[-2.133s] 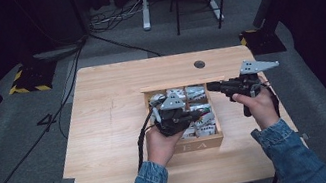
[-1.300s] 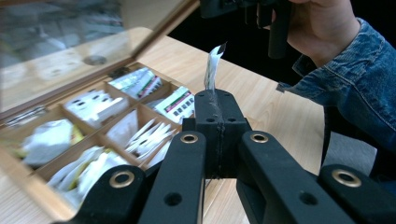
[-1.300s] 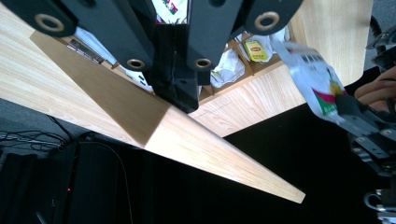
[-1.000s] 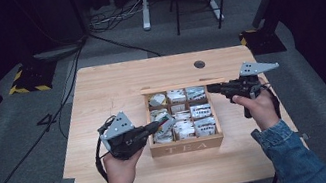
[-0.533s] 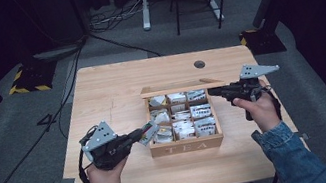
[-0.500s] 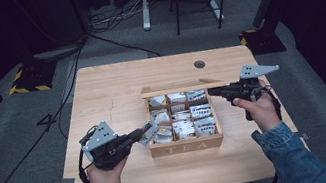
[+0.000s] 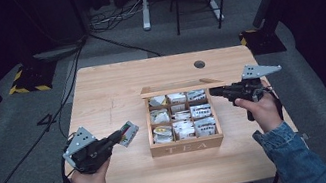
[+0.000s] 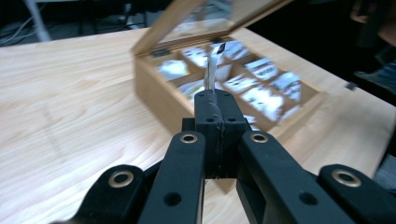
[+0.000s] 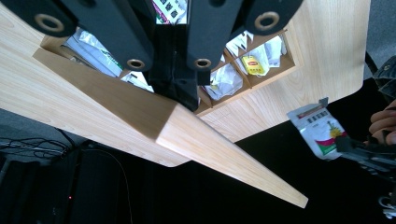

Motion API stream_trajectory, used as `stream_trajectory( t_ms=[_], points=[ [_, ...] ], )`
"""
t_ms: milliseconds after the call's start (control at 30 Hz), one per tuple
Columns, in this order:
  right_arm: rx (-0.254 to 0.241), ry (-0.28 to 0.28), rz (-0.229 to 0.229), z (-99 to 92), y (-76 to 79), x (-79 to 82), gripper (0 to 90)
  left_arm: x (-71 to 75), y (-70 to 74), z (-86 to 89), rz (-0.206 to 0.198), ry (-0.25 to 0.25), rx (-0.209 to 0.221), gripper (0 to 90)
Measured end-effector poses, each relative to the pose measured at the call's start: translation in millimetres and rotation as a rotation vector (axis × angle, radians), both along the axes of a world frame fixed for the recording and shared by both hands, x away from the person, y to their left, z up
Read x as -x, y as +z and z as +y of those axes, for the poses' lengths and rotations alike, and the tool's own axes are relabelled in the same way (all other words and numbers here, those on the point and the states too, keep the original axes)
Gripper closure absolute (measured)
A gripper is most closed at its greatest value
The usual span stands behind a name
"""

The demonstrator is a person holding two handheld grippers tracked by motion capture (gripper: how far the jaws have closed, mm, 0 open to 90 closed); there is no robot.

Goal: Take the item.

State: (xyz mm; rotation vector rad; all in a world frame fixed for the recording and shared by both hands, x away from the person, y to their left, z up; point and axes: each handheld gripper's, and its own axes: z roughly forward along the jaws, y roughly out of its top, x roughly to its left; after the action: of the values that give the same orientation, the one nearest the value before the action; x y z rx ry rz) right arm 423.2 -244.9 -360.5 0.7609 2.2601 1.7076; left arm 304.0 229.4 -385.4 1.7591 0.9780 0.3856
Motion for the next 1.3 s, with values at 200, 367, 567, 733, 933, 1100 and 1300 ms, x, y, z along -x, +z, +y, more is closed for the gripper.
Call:
stream_trajectory(
  t_ms=[200,367,567,733,933,1100,1300],
  points=[
    [0.005,-0.003,0.001,-1.1,-0.6,1.0,90.0,-5.9,-13.3,14.9,0.056,0.062,-0.026,89.8],
    [0.003,-0.011,0.005,-3.9,-1.0,1.4,90.0,-11.9,-26.7,26.6,0.102,0.101,-0.019,89.8],
    [0.009,-0.012,0.007,-4.6,-1.9,2.4,90.0,-18.6,-42.1,35.0,0.154,0.145,-0.006,89.8],
    [0.012,-0.014,0.011,-5.5,-2.5,3.4,90.0,-23.6,-51.4,41.6,0.192,0.166,-0.006,89.8],
    [0.017,-0.015,0.010,-5.5,-3.4,4.6,90.0,-28.6,-63.9,49.7,0.232,0.187,0.025,89.8],
    [0.025,-0.015,0.013,-3.9,-4.4,5.1,90.0,-32.1,-70.1,47.9,0.250,0.185,0.021,89.7],
    [0.027,-0.015,0.013,-3.9,-4.6,5.3,90.0,-35.8,-75.9,45.7,0.269,0.193,0.017,89.4]
  ],
)
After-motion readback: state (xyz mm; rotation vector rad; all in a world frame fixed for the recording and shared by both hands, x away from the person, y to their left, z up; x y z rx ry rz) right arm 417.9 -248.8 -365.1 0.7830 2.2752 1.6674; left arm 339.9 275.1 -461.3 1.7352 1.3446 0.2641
